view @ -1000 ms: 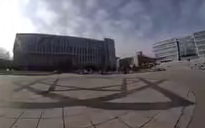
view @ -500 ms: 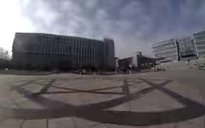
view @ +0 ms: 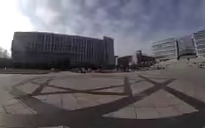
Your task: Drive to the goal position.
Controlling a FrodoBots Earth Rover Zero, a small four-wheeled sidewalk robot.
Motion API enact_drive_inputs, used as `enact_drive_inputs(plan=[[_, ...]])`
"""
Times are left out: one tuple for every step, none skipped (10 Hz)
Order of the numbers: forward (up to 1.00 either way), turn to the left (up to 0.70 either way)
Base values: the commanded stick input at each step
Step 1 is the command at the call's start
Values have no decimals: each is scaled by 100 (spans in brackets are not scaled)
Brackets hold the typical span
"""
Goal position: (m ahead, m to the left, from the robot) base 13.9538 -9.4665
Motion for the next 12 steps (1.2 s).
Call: enact_drive_inputs(plan=[[85, 0], [85, 0], [85, 0], [85, 0], [85, 0], [85, 0], [85, 0], [85, 0], [85, -5], [85, -11], [85, -16], [85, -25]])
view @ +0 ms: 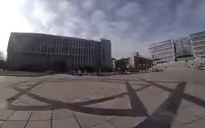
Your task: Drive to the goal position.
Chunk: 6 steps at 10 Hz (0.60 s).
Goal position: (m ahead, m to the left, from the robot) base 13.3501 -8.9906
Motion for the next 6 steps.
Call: enact_drive_inputs(plan=[[85, -34], [85, -34], [85, -34], [85, -34], [85, -34], [85, -23]])
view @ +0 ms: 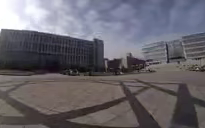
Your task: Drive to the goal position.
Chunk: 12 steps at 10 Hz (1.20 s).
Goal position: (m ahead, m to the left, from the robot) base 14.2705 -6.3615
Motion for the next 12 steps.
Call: enact_drive_inputs(plan=[[85, -8], [85, -3], [85, 0], [85, 0], [85, 0], [85, 0], [85, 0], [85, 0], [85, 0], [85, 0], [85, 0], [85, 0]])
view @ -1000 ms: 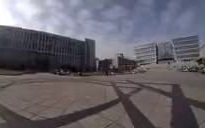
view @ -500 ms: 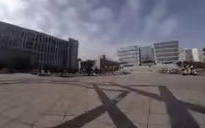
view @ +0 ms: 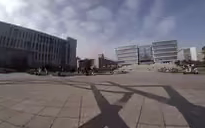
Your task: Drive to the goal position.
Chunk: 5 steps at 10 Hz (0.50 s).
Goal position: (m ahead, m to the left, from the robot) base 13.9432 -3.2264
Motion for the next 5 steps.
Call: enact_drive_inputs(plan=[[85, 0], [85, 0], [85, 0], [85, 0], [85, 0]])
